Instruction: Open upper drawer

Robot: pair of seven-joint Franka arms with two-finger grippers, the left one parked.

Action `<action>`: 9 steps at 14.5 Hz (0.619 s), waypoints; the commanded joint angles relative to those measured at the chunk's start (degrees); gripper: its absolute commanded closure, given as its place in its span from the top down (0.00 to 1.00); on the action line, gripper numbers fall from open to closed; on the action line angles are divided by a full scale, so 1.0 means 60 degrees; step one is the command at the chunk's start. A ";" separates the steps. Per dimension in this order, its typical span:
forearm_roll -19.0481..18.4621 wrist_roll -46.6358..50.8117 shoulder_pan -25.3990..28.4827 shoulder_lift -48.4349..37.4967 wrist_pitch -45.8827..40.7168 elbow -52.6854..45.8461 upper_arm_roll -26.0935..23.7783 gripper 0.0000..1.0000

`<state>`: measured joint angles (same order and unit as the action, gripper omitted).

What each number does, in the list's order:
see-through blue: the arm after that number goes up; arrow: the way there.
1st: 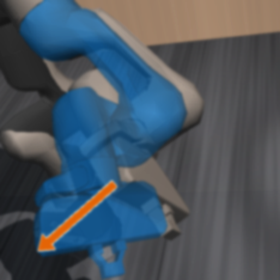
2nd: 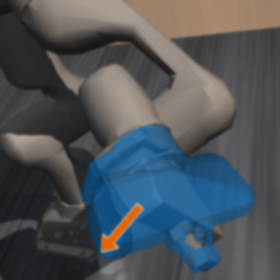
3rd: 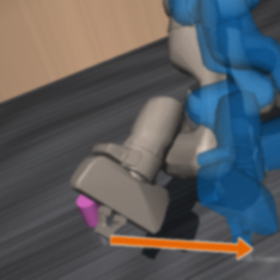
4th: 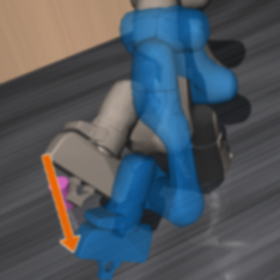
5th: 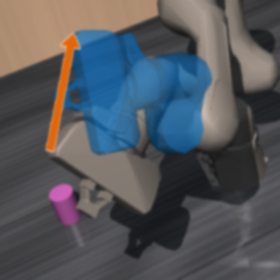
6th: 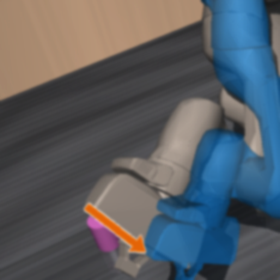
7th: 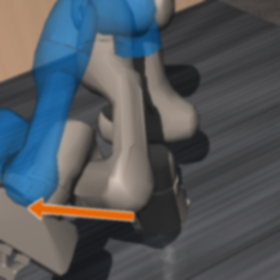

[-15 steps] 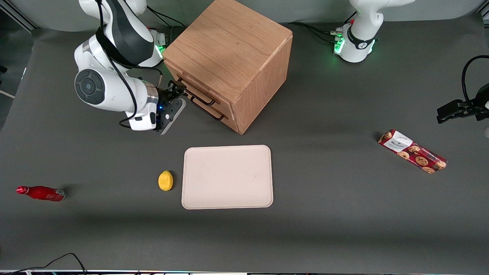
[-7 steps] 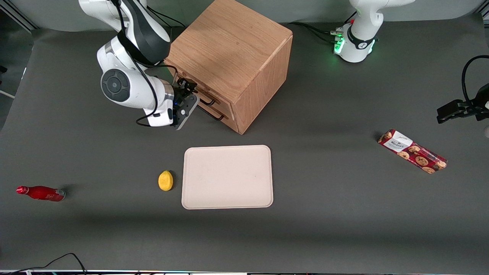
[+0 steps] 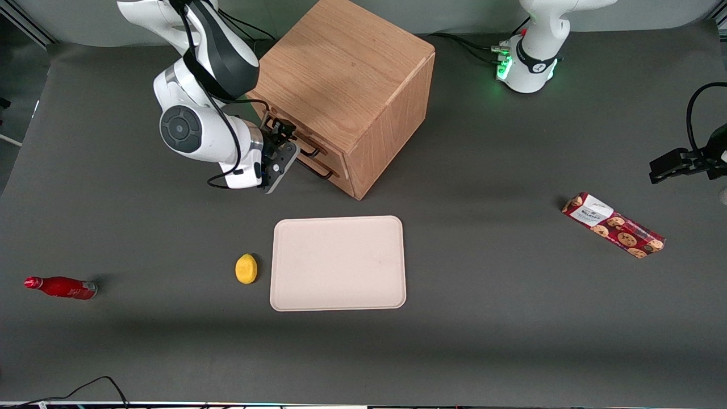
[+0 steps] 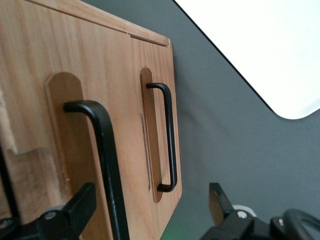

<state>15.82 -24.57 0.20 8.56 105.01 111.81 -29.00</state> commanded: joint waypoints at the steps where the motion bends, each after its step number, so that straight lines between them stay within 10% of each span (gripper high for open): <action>1: 0.0132 -0.0153 0.0041 -0.0123 0.0397 0.0364 -0.0059 1.00; 9: -0.0232 -0.0153 0.0041 0.0111 0.0881 0.0496 -0.0044 1.00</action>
<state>15.49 -24.57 0.20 8.68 108.78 114.49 -29.47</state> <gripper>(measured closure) 0.000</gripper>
